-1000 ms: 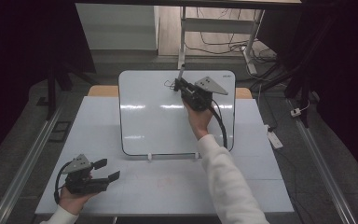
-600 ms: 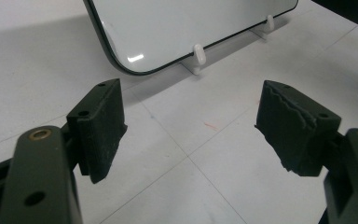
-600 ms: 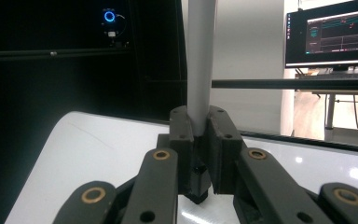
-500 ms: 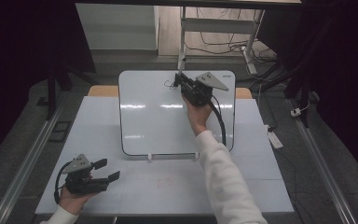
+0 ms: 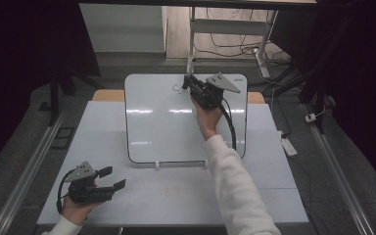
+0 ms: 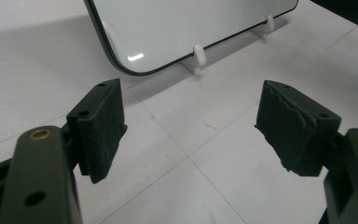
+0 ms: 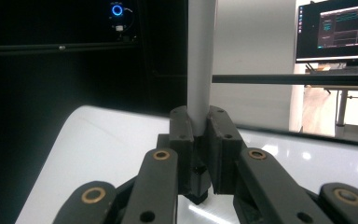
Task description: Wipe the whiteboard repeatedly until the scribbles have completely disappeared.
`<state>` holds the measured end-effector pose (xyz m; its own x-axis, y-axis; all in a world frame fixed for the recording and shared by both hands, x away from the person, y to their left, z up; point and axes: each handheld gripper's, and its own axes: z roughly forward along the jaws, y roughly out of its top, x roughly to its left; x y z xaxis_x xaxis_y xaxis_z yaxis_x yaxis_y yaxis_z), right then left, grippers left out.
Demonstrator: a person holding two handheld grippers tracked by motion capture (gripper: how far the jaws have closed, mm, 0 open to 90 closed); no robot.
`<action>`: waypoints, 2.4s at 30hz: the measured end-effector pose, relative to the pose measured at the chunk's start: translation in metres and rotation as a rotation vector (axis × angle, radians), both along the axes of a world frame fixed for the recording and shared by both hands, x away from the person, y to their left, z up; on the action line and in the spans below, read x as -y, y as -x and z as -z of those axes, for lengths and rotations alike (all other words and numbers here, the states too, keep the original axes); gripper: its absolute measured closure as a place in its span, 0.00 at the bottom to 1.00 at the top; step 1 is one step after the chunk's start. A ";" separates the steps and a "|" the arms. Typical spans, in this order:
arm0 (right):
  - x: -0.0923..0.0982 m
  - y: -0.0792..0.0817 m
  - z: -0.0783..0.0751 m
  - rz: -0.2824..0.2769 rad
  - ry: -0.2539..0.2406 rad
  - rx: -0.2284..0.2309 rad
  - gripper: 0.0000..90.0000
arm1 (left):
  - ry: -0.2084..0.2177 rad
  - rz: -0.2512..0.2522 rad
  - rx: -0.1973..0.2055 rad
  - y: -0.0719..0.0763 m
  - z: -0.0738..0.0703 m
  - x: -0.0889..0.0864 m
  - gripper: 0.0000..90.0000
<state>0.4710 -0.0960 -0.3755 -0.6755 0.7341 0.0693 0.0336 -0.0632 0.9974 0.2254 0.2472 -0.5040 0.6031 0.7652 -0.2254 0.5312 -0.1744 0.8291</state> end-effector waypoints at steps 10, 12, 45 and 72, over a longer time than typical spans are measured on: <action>-0.017 0.009 0.009 -0.047 0.075 0.005 0.91 | -0.002 0.002 0.003 0.001 -0.001 0.000 0.27; -0.008 0.003 0.002 -0.003 0.042 0.012 0.91 | 0.000 0.000 0.002 0.001 -0.001 0.000 0.27; -0.011 0.013 0.014 -0.027 0.084 0.010 0.91 | -0.002 0.001 0.005 0.001 -0.001 0.000 0.27; 0.002 -0.011 -0.009 0.041 -0.040 0.017 0.91 | 0.003 -0.003 0.009 0.002 -0.002 -0.002 0.27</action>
<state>0.4820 -0.0981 -0.3660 -0.6465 0.7578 0.0882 0.0134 -0.1044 0.9944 0.2237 0.2497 -0.5023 0.6031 0.7661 -0.2222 0.5242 -0.1707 0.8343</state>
